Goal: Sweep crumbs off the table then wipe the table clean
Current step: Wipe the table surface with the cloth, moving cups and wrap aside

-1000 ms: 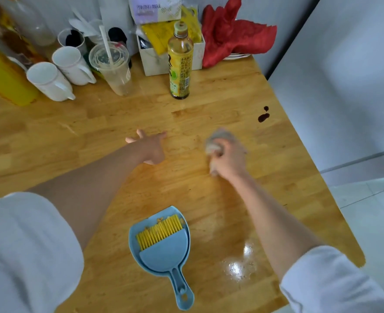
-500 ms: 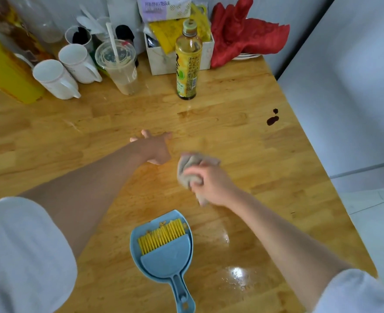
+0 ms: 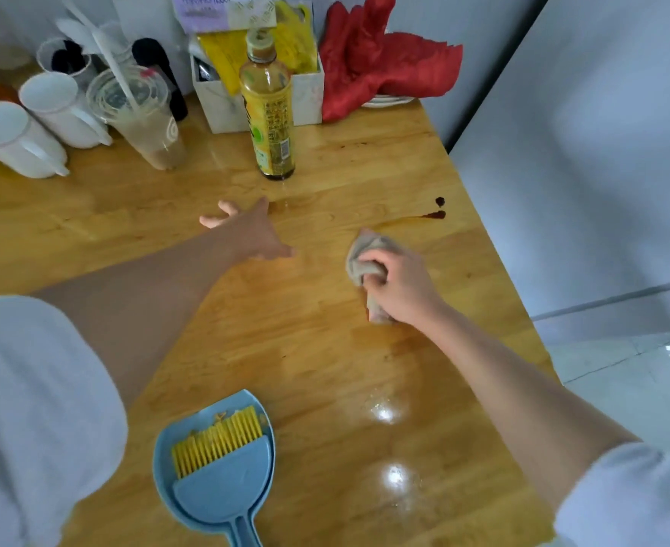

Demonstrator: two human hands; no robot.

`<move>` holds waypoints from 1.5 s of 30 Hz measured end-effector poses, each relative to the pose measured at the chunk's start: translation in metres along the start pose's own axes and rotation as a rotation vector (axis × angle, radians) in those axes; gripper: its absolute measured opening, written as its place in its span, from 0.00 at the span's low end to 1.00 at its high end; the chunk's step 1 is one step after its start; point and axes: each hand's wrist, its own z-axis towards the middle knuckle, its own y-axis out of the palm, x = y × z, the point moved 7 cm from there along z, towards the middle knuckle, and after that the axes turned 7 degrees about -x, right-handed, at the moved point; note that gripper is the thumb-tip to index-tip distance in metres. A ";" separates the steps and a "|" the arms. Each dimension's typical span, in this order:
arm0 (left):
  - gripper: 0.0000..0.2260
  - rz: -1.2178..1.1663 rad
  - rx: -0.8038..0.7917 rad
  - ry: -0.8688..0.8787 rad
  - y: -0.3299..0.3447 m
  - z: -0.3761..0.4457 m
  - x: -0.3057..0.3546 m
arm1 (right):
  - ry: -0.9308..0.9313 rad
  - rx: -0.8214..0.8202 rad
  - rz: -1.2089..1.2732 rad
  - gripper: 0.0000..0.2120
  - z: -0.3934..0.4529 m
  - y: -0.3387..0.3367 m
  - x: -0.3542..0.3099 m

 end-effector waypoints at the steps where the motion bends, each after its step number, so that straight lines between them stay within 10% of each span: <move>1: 0.53 0.003 -0.017 -0.012 -0.001 -0.002 0.001 | -0.069 -0.082 -0.039 0.11 -0.006 0.003 0.000; 8: 0.49 0.061 -0.044 -0.045 -0.008 -0.016 0.013 | 0.408 0.370 0.014 0.10 0.032 -0.109 0.104; 15: 0.49 0.104 -0.056 -0.032 -0.013 -0.021 0.019 | -0.111 -0.229 -0.113 0.12 0.013 -0.002 0.004; 21: 0.51 0.081 -0.051 -0.042 -0.013 -0.019 0.016 | 0.388 0.394 0.025 0.10 0.026 -0.094 0.089; 27: 0.53 0.112 -0.080 -0.050 -0.011 -0.014 0.014 | -0.132 -0.202 -0.045 0.13 -0.022 0.038 -0.017; 32: 0.55 0.117 -0.111 -0.004 -0.005 -0.004 0.009 | 0.300 0.301 0.047 0.11 -0.059 -0.041 0.082; 36: 0.54 0.115 -0.102 0.002 -0.006 -0.007 0.010 | 0.415 0.387 -0.002 0.07 -0.019 -0.051 0.085; 45: 0.51 0.078 -0.085 -0.024 -0.011 -0.024 0.017 | -0.175 -0.194 -0.071 0.09 0.016 0.033 -0.034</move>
